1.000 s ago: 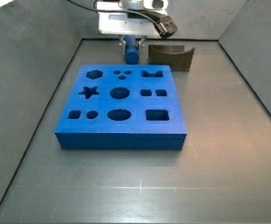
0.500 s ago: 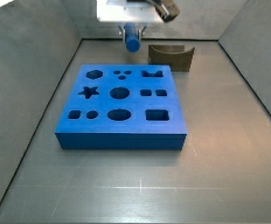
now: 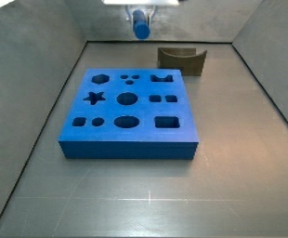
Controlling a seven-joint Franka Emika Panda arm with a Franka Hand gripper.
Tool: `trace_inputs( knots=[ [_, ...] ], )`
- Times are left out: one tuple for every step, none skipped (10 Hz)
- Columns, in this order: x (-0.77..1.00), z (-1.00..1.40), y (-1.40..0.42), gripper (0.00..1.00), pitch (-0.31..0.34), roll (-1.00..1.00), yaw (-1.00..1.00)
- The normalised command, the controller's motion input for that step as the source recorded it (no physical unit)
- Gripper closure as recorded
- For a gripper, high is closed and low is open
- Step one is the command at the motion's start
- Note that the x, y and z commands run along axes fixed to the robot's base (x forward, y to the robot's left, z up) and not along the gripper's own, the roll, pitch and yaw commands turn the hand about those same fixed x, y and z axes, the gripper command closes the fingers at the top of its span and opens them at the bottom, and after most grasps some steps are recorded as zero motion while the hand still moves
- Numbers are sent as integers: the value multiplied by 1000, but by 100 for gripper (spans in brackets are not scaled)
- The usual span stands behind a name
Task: Pick up the round object. Move up. Place the round object on the fixture. Regrasp the round object. Move to above the board. Insert the round object.
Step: Place the round object on the fixture.
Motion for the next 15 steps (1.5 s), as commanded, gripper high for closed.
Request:
trace_inputs(
  knots=[
    [-18,1000,6,100,36,57,-4],
    [-24,1000,5,100,51,74,-3],
    [-23,938,2,100,58,83,6],
    [-20,838,1,100,63,88,11],
    [-13,636,0,100,76,98,21],
    [-5,434,1,100,90,102,29],
    [2,285,2,100,98,97,29],
    [5,182,3,100,101,89,28],
    [1000,-15,-444,100,-222,-137,-559],
    [1000,-27,-424,100,-208,-140,-514],
    [1000,-37,-339,100,-175,-143,-377],
    [1000,-39,-298,100,-147,-148,-294],
    [1000,-33,-252,100,-90,-136,-170],
    [1000,-40,-209,100,-64,-131,-114],
    [1000,-46,-145,100,-40,-130,-60]
  ],
)
